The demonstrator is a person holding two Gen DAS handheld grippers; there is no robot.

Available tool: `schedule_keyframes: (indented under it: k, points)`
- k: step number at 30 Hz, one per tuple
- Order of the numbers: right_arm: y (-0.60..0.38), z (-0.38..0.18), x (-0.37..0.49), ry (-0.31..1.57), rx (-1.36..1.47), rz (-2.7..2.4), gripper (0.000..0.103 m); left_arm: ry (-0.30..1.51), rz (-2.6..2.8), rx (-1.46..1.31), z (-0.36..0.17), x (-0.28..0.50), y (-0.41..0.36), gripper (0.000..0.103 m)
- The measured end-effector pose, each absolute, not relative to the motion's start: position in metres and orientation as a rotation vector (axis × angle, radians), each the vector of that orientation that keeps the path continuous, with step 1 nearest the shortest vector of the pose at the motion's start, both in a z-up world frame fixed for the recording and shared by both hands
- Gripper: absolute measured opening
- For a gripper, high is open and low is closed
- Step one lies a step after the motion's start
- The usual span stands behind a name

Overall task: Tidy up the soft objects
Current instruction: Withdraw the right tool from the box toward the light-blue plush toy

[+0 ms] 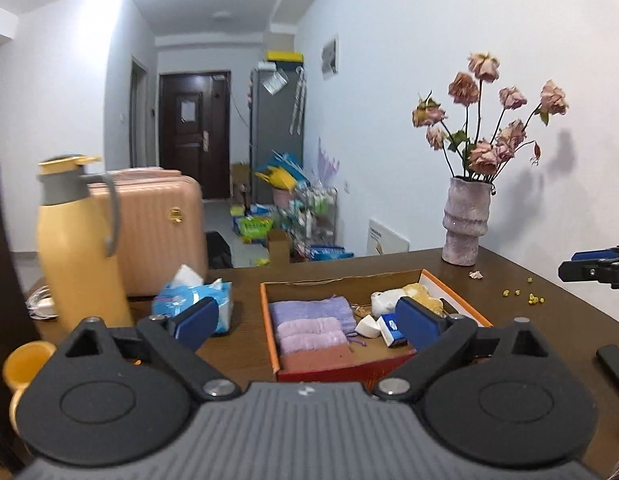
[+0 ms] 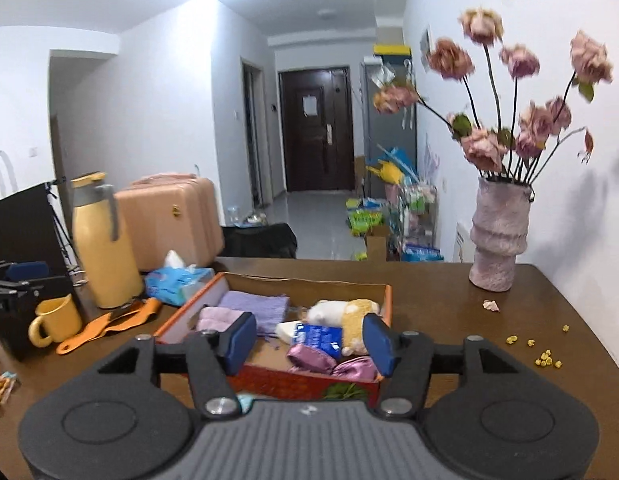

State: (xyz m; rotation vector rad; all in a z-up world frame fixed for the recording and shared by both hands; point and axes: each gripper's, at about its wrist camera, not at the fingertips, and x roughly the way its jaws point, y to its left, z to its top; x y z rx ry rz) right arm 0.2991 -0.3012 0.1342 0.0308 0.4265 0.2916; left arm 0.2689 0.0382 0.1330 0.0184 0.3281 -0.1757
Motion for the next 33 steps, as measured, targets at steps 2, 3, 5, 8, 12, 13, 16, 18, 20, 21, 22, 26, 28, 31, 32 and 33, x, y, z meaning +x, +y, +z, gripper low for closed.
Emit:
schedule_keyframes:
  k: [2,3,5,8,12,13,16,18,20,21,22,26,28,31,32,33]
  points:
    - [-0.293,0.127,0.268,0.392,0.027,0.313,0.066,0.31,-0.182,0.014,0.124,0.24,0.039,0.099]
    - [-0.288,0.122,0.253,0.382,0.019,0.328,0.067,0.309,-0.188,0.012,0.117,0.224,0.039,0.099]
    - [-0.278,0.11,0.224,0.37,0.005,0.348,0.069,0.307,-0.198,0.001,0.106,0.2,0.039,0.101]
    - [-0.266,0.086,0.183,0.374,0.013,0.384,0.069,0.306,-0.191,-0.032,0.08,0.157,0.038,0.102]
    - [-0.255,0.048,0.134,0.396,0.051,0.357,0.069,0.314,-0.133,-0.084,0.046,0.113,0.04,0.102]
    - [-0.253,0.038,0.122,0.402,0.068,0.343,0.069,0.314,-0.091,-0.102,0.036,0.103,0.04,0.102]
    - [-0.249,0.011,0.095,0.43,0.146,0.354,0.069,0.367,-0.063,-0.126,0.018,0.095,0.041,0.103]
    - [-0.245,0.003,0.09,0.458,0.147,0.369,0.069,0.39,-0.084,-0.096,0.017,0.101,0.039,0.103]
    - [-0.242,0.0,0.089,0.468,0.135,0.37,0.069,0.354,-0.053,-0.111,0.021,0.102,0.042,0.103]
    - [-0.241,-0.001,0.091,0.468,0.141,0.368,0.069,0.344,-0.048,-0.133,0.022,0.103,0.043,0.103]
    - [-0.242,-0.002,0.093,0.471,0.154,0.366,0.069,0.348,-0.048,-0.154,0.02,0.103,0.045,0.103]
    - [-0.246,-0.015,0.104,0.498,0.209,0.351,0.069,0.401,-0.051,-0.168,0.006,0.11,0.046,0.103]
    - [-0.25,-0.022,0.11,0.508,0.249,0.34,0.069,0.422,-0.056,-0.179,-0.003,0.118,0.046,0.103]
    - [-0.261,-0.027,0.129,0.525,0.311,0.306,0.068,0.477,-0.116,-0.224,-0.01,0.139,0.044,0.102]
    - [-0.265,-0.027,0.137,0.525,0.328,0.291,0.068,0.49,-0.138,-0.235,-0.011,0.148,0.042,0.102]
    - [-0.269,-0.027,0.145,0.523,0.344,0.278,0.068,0.502,-0.158,-0.243,-0.011,0.159,0.039,0.102]
